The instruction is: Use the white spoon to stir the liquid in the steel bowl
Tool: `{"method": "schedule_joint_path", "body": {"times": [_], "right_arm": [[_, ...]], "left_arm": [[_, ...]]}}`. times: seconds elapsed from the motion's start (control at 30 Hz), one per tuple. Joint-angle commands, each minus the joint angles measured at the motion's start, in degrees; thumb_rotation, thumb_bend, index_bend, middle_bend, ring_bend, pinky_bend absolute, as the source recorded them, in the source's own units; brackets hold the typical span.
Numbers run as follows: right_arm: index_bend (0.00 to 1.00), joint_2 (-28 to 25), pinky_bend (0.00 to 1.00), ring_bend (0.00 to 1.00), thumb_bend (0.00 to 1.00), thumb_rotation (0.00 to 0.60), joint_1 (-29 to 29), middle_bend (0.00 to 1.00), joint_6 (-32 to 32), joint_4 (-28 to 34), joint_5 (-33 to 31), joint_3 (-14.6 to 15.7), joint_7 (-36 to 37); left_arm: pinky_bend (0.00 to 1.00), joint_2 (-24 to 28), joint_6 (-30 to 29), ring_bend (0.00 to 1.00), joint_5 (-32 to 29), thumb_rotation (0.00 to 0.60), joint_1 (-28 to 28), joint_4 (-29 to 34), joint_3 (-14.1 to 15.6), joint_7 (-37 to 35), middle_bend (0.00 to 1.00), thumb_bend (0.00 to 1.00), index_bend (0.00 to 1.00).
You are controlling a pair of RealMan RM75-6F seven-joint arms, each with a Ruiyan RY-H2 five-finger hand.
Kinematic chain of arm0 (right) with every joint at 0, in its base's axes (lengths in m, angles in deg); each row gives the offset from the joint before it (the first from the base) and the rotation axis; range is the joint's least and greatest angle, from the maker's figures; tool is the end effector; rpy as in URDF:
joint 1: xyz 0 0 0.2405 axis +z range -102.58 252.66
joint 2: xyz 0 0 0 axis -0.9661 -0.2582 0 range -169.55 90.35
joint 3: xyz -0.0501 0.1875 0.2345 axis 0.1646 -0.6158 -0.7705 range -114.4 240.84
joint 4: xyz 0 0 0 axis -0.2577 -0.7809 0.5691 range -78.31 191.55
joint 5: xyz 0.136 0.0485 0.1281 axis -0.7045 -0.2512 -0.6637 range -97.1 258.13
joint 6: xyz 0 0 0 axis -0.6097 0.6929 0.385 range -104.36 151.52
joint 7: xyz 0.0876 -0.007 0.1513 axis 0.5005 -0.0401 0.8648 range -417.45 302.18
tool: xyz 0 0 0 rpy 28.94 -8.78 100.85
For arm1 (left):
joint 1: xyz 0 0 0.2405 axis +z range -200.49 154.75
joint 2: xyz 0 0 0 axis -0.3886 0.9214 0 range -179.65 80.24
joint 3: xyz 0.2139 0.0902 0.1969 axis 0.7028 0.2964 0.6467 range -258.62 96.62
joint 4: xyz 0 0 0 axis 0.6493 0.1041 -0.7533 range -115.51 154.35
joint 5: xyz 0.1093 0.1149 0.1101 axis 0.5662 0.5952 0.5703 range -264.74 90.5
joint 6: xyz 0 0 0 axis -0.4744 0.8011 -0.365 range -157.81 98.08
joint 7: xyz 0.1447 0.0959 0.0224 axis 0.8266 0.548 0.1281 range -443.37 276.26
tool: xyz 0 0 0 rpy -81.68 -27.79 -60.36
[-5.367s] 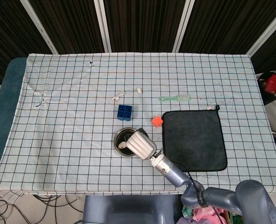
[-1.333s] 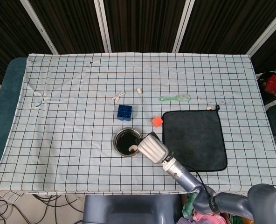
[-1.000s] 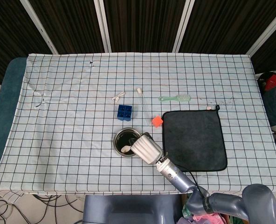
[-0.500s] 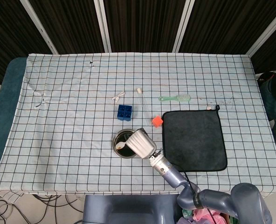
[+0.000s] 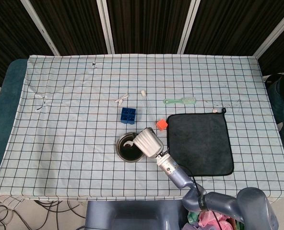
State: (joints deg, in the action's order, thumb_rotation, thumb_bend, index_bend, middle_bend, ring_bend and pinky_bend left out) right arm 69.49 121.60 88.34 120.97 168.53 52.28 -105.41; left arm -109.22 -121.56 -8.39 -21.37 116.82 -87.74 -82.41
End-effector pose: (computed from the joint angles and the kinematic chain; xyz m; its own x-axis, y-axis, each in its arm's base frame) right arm -0.0846 -0.3811 -0.0919 0.7245 0.3837 0.5725 -0.3381 -0.5260 0.7804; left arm -0.3615 0.1834 0.2539 0.4137 -0.1309 0.9009 0.9003 0.2058 -0.3835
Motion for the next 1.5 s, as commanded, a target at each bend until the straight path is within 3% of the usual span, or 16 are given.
{"method": "schedule_joint_path", "body": {"times": [0.03,0.4,0.6,0.73,0.83,0.9,0.97,1.03,1.17,1.3,1.4,1.5], "right_arm": [[0.61,-0.1,1.0,1.0,0.35,0.6,0.0,0.9,-0.1,0.2,-0.3,0.0,-0.4],[0.22,-1.1,1.0,1.0,0.26,0.6,-0.6,0.9,-1.4,3.6,-3.4,-0.6,-2.5],[0.19,-2.1,1.0,1.0,0.26,0.6,-1.0,0.9,-0.3,5.9,-4.4,-1.6,-2.8],[0.19,-4.8,1.0,1.0,0.25,0.6,-2.3,0.88,2.4,9.2,-5.7,-3.9,-2.5],[0.16,-9.2,1.0,0.98,0.26,0.6,-5.3,0.79,5.0,14.8,-9.8,-6.8,-2.9],[0.13,-15.6,0.99,0.9,0.26,0.6,-8.5,0.69,4.4,22.8,-15.6,-8.7,-2.5],[0.12,-22.5,0.91,0.76,0.26,0.6,-11.1,0.56,2.8,30.0,-20.3,-9.5,-1.3],[0.08,-29.2,0.77,0.6,0.26,0.6,-14.1,0.42,1.8,35.8,-24.5,-9.8,1.2],[0.05,-36.3,0.6,0.43,0.25,0.6,-17.3,0.28,1.7,40.6,-27.5,-9.5,3.7],[0.05,-43.6,0.53,0.35,0.23,0.6,-23.1,0.22,4.6,43.9,-26.8,-8.3,11.2],[0.04,-49.7,0.53,0.35,0.21,0.6,-29.7,0.21,7.0,45.2,-24.0,-4.2,18.1],[0.04,-50.5,0.53,0.35,0.2,0.6,-32.8,0.2,9.8,43.8,-19.5,-1.2,21.8]], "left_arm": [[0.0,0.0,0.0,0.0,0.0,0.6,0.0,0.0,0.0,0.1,0.0,0.22,0.1],[0.0,-0.1,-0.1,0.0,-0.1,0.6,0.0,0.1,0.0,0.2,0.0,0.22,0.1],[0.0,-0.1,-0.1,0.0,0.0,0.6,0.0,0.1,0.0,0.2,0.0,0.22,0.1],[0.0,-0.1,0.0,0.0,0.0,0.6,-0.1,-0.1,0.0,0.1,0.0,0.22,0.1],[0.0,-0.2,0.1,0.0,0.0,0.6,-0.1,-0.1,0.0,0.1,0.0,0.22,0.1],[0.0,-0.2,0.7,0.0,0.0,0.6,-0.3,0.0,0.1,0.0,0.0,0.22,0.1],[0.0,-0.2,1.3,0.0,0.1,0.6,-0.6,0.1,0.3,0.3,0.0,0.22,0.1],[0.0,-0.4,1.7,0.0,0.4,0.6,-0.9,0.1,0.4,0.8,0.0,0.22,0.1],[0.0,-0.7,2.1,0.0,0.8,0.6,-1.2,0.1,0.7,1.1,0.0,0.22,0.1],[0.0,-1.2,2.5,0.0,1.2,0.6,-1.7,-0.3,0.7,1.4,0.0,0.22,0.1],[0.0,-1.4,2.8,0.0,1.9,0.6,-1.9,-0.1,1.3,1.9,0.0,0.22,0.1],[0.0,-1.3,2.5,0.0,2.4,0.6,-1.7,0.2,1.6,1.8,0.0,0.22,0.1]]}}
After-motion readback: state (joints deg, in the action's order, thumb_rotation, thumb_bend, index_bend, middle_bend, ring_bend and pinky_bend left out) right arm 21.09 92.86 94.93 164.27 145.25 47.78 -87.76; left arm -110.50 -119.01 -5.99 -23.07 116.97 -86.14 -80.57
